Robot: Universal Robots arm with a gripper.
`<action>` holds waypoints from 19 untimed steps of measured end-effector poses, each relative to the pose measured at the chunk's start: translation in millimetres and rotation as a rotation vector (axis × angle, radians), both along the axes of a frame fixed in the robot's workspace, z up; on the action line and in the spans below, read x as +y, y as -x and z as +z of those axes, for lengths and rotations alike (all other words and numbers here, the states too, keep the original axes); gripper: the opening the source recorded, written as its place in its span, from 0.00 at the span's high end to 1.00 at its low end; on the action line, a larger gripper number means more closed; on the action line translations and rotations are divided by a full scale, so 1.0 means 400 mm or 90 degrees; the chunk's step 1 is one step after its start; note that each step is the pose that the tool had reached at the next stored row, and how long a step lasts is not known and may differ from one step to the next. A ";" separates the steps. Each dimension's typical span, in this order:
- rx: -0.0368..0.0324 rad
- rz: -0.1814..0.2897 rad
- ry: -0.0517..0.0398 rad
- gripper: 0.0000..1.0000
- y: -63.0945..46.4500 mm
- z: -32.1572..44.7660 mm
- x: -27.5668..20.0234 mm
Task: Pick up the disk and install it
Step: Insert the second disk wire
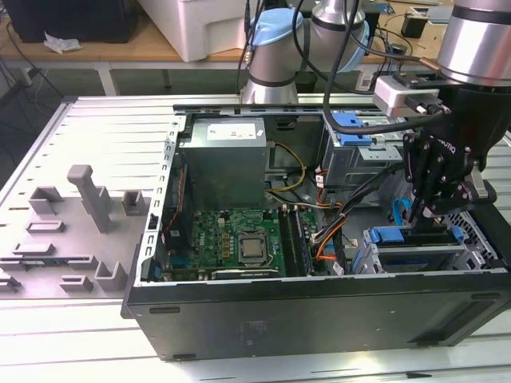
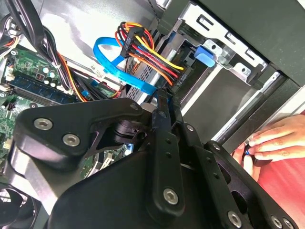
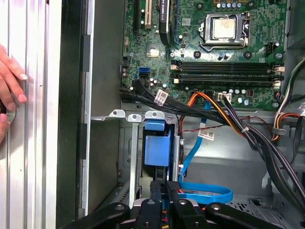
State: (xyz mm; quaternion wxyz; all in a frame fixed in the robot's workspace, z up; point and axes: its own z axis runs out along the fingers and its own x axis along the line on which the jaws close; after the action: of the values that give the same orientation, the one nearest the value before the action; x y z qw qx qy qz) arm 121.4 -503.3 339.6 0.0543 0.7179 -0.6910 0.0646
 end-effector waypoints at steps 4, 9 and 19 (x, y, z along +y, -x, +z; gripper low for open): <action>0.0000 0.000 -0.0001 0.84 0.000 -0.002 0.000; 0.0000 0.000 -0.0002 0.84 0.000 -0.002 0.000; 0.0000 0.000 0.0064 0.84 0.000 0.012 0.000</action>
State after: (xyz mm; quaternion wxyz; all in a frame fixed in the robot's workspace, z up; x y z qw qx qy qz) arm 121.4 -503.3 344.4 0.0579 0.7176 -0.6907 0.0680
